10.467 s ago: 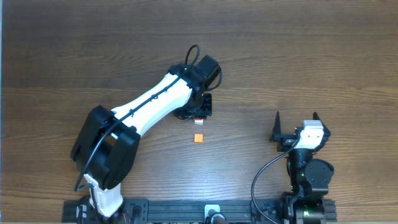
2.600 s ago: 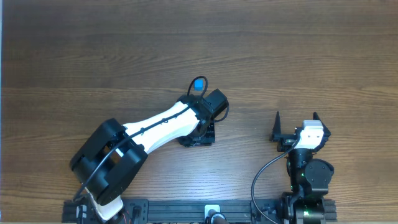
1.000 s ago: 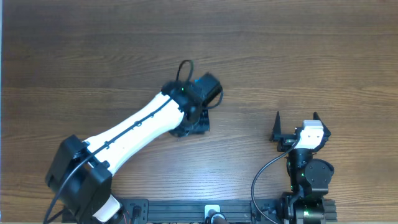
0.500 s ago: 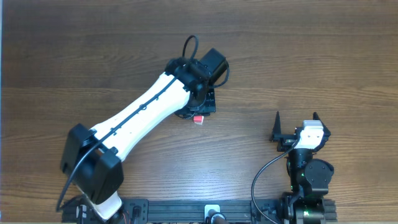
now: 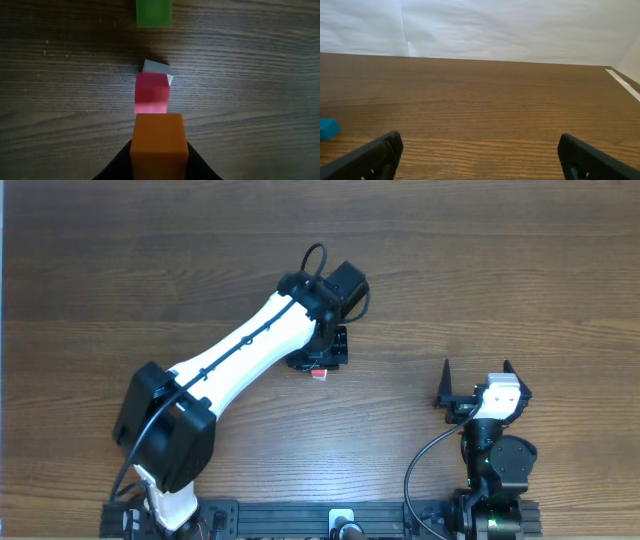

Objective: Stack Cubes

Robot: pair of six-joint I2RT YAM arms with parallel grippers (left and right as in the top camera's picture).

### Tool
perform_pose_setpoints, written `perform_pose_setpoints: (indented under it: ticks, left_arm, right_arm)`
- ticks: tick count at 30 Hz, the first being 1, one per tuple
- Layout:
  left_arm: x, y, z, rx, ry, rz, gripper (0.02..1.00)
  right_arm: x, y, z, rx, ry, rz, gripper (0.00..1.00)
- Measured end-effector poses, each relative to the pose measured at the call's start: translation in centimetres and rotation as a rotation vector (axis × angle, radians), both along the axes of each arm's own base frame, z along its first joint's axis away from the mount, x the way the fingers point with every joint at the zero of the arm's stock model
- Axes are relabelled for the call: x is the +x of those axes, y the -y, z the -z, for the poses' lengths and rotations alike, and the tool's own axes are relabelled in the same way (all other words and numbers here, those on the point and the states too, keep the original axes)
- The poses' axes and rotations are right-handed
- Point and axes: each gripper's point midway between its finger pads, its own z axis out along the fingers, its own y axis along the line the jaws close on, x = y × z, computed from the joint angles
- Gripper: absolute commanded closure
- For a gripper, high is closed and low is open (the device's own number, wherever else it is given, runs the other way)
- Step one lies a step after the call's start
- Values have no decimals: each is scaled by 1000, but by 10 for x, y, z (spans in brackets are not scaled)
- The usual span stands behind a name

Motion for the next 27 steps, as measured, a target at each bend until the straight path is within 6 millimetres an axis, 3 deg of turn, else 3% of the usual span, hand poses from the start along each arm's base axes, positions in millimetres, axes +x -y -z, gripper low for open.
perform_pose_setpoints:
  ticks: [27]
  left_arm:
    - [1, -3, 12, 15, -28, 15, 976]
  right_arm:
    - [0, 0, 0, 0, 0, 0, 7]
